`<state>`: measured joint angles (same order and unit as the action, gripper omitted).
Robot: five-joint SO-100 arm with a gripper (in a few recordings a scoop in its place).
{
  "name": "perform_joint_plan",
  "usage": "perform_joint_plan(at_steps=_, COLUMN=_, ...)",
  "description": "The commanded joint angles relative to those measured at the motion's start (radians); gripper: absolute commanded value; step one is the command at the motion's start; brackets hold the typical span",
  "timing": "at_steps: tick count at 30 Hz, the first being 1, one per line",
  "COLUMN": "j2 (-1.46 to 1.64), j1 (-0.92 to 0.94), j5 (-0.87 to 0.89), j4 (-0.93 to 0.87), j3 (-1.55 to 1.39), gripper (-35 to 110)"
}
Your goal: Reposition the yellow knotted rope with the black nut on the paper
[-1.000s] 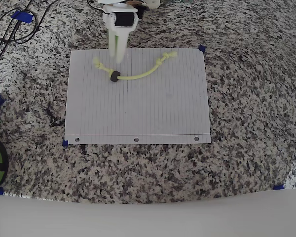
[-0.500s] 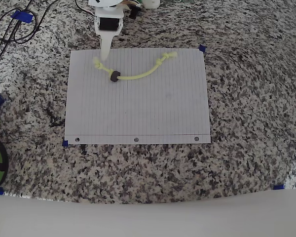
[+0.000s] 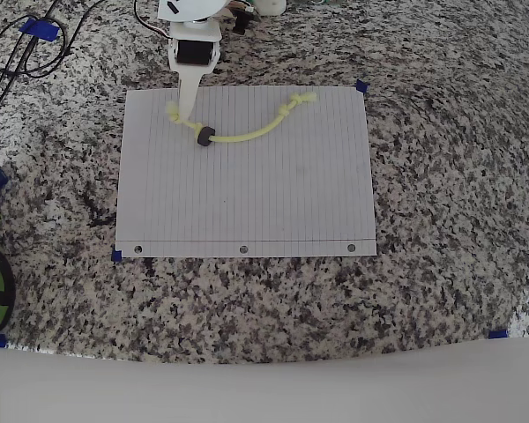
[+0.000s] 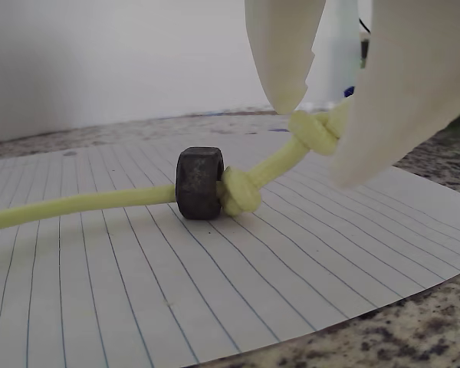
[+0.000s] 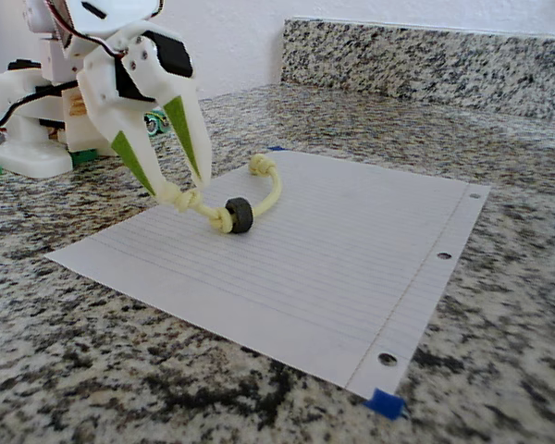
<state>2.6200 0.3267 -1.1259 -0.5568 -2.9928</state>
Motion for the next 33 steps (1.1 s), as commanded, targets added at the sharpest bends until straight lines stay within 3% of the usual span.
perform_joint_plan(at_steps=1, j2=-0.028, j1=0.009, j5=-0.012, j4=0.048, j3=0.046, gripper=41)
perform_joint_plan(at_steps=10, j2=-0.120, j1=0.020, j5=-0.038, j4=0.101, j3=0.097, gripper=27)
perform_joint_plan(at_steps=23, j2=-0.184, j1=0.043, j5=-0.066, j4=0.150, j3=0.114, gripper=38)
perform_joint_plan(at_steps=33, j2=-0.216, j1=0.012, j5=-0.066, j4=0.160, j3=0.114, gripper=38)
